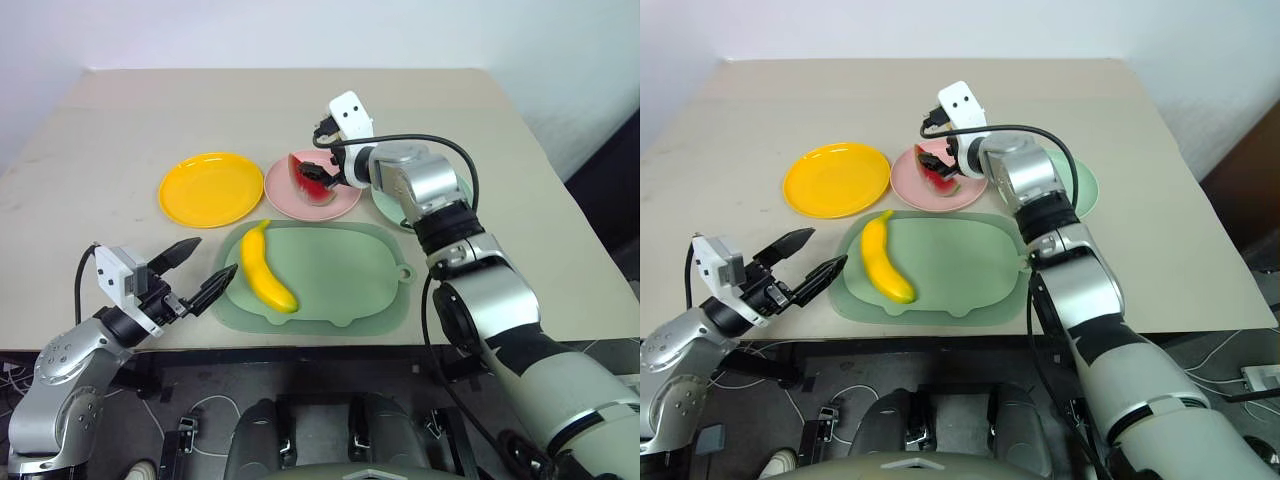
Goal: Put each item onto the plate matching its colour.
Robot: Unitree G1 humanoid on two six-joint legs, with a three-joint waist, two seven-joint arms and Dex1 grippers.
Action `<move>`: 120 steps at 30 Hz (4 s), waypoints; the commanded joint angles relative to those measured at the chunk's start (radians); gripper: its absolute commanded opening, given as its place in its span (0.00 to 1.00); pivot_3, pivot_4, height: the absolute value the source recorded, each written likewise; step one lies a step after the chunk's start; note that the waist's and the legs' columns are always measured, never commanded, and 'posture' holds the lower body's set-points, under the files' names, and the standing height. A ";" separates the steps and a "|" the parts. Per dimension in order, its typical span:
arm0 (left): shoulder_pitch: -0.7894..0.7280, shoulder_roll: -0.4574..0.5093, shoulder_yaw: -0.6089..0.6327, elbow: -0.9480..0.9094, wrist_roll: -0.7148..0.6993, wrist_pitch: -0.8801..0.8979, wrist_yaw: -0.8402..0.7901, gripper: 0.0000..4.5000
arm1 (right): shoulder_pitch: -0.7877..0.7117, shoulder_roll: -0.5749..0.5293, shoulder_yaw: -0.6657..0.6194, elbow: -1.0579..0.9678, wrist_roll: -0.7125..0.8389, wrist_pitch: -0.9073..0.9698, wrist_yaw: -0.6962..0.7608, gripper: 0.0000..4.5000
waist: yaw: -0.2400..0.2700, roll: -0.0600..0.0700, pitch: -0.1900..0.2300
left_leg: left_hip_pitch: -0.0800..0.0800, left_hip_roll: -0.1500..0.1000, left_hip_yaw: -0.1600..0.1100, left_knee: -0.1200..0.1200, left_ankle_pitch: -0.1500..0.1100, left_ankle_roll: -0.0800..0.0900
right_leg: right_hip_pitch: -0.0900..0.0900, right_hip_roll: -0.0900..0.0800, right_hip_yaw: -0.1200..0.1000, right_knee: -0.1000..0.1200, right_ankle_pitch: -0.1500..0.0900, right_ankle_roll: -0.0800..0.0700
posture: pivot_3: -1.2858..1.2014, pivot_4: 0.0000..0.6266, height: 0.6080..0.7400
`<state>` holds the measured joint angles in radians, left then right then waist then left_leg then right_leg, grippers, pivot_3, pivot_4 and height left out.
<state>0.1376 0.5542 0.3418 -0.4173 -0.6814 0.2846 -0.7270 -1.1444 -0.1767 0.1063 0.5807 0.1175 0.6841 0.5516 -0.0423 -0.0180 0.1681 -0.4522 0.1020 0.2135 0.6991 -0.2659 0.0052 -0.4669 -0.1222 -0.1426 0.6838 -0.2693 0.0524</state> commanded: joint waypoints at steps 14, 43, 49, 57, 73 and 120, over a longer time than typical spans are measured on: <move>0.032 -0.043 0.011 -0.135 0.003 0.048 0.139 1.00 | 0.539 -0.200 -0.090 -0.811 0.293 0.098 0.192 0.99 | -0.002 0.000 0.000 | 0.003 0.000 0.000 0.000 0.000 0.000 | 0.002 0.000 0.000 0.000 0.000 0.000 | 0.52 0.24 0.66; -0.226 -0.345 -0.343 -0.052 0.400 0.360 0.597 1.00 | 0.516 -0.303 -0.085 -0.828 0.335 0.133 0.162 0.99 | 0.026 -0.001 0.000 | 0.007 -0.001 -0.001 0.001 -0.001 0.002 | 0.007 -0.001 0.000 -0.001 0.000 0.000 | 0.52 0.24 0.66; -0.273 -0.365 -0.303 -0.078 0.370 0.518 0.636 1.00 | 0.513 -0.324 -0.074 -0.810 0.313 0.129 0.154 0.99 | 0.026 -0.001 0.000 | 0.007 -0.001 -0.001 0.001 -0.001 0.002 | 0.007 -0.001 0.000 -0.001 0.000 0.000 | 0.52 0.24 0.66; -0.287 -0.347 -0.323 -0.092 0.364 0.627 0.627 0.80 | 0.499 -0.327 -0.059 -0.780 0.285 0.122 0.146 1.00 | 0.026 -0.001 0.000 | 0.008 -0.001 -0.001 0.001 -0.001 0.001 | 0.008 -0.001 0.000 -0.001 0.000 0.000 | 0.52 0.24 0.66; -0.253 -0.283 -0.195 -0.373 0.244 0.703 0.560 0.41 | 0.492 -0.304 -0.060 -0.732 0.275 0.072 0.147 1.00 | 0.028 -0.001 0.000 | 0.008 -0.001 -0.001 0.001 0.000 0.001 | 0.007 0.000 0.000 0.000 0.000 0.000 | 0.52 0.24 0.66; -0.809 -0.249 -0.129 0.546 0.484 0.190 0.646 1.00 | 0.445 -0.195 -0.014 -0.636 0.181 -0.064 0.129 1.00 | 0.023 -0.002 0.000 | 0.007 -0.001 0.000 0.001 0.001 0.000 | 0.007 0.001 -0.001 0.000 0.000 0.001 | 0.52 0.24 0.66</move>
<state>-0.6939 0.2846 0.2367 0.2170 -0.2074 0.5228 -0.0491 -0.6914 -0.3725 0.1131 -0.0081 0.2883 0.6340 0.6850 -0.0193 -0.0197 0.1681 -0.4450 0.1008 0.2137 0.7002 -0.2653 0.0052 -0.4600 -0.1216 -0.1430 0.6843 -0.2692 0.0530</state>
